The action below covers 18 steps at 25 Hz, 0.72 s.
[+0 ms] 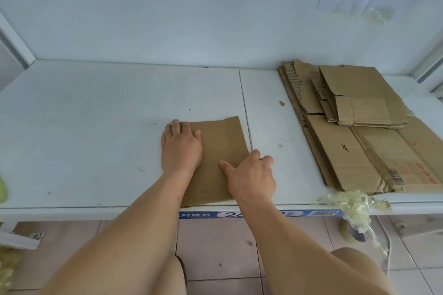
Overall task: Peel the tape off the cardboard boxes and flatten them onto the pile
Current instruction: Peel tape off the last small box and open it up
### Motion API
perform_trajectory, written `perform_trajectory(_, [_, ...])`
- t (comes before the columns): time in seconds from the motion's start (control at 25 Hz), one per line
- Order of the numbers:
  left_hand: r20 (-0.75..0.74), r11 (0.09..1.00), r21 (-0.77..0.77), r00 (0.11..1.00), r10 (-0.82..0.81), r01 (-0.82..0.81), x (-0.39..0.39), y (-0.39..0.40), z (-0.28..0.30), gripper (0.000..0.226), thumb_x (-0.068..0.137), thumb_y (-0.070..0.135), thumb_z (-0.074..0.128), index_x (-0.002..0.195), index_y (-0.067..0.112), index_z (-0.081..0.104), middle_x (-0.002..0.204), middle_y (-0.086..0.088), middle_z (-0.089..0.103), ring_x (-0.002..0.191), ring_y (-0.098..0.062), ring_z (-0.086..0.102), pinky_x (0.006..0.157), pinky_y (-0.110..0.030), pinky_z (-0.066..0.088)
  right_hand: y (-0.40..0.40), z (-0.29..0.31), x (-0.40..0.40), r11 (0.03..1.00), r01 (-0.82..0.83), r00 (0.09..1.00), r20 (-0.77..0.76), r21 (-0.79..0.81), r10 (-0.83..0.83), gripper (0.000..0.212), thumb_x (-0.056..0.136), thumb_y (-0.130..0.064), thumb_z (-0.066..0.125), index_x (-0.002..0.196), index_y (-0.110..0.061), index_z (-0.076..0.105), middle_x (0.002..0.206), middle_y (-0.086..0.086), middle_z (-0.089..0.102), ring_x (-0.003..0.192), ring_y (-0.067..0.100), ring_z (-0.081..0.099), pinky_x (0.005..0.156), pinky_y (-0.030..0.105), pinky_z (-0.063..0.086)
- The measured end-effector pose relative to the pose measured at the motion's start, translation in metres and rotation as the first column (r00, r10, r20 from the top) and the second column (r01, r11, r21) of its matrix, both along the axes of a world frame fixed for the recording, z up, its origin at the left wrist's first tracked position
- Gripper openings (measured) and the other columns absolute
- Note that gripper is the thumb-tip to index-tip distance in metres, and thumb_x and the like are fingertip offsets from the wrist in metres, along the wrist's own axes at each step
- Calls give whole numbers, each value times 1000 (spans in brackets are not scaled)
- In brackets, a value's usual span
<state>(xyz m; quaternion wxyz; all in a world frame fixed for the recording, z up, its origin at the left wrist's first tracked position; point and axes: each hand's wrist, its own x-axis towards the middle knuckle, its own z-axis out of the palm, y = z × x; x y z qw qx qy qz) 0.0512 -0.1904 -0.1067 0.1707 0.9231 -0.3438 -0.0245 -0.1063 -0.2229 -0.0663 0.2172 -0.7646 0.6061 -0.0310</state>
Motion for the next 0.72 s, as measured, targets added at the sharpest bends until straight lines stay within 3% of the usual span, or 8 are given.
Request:
perform_trajectory(0.08, [-31,1000,-24,1000,4,-5,1,-1,0,49,104,34,29,144,7,38,158,-14,22,145,-32,17,119,-42,13,-5,2,-5,997,24,998,56,79,-29,62,90,-61,55,125,-11,40,122,8,50,104,25,60,72,34,42])
perform_trajectory(0.32, [-94,997,-59,994,52,-58,-2,-5,2,46,102,34,34,137,7,46,155,-14,27,143,-30,21,118,-43,18,-30,9,-12,972,-52,986,164,229,14,40,97,-51,48,116,-16,55,110,2,65,94,22,59,74,33,45])
perform_trajectory(0.44, [-109,996,-65,993,48,-55,-19,-25,21,46,101,37,36,134,8,49,151,-11,34,138,-29,31,114,-44,27,-60,17,-30,979,-102,970,235,176,58,40,98,-53,45,113,-16,52,101,2,63,84,21,55,71,34,48])
perform_trajectory(0.52, [-20,998,-57,999,-34,33,-36,-53,38,42,101,36,37,127,10,56,146,-7,42,131,-28,41,109,-41,34,-88,29,-46,988,-51,954,301,144,5,42,95,-55,49,112,-17,50,97,1,63,83,21,57,70,35,51])
perform_trajectory(0.64, [123,976,-48,971,-206,213,-68,-115,73,33,100,30,37,108,13,64,130,-5,54,112,-27,53,92,-38,41,-145,54,-78,997,68,933,351,28,-74,55,95,-57,49,129,-14,48,105,6,65,96,28,62,71,33,46])
perform_trajectory(0.72, [177,950,-40,937,-300,311,-91,-161,96,32,100,28,36,106,14,64,120,-4,58,102,-26,55,81,-36,40,-191,67,-103,987,150,925,360,-59,-119,59,95,-59,48,132,-13,48,112,10,66,103,32,62,72,33,43])
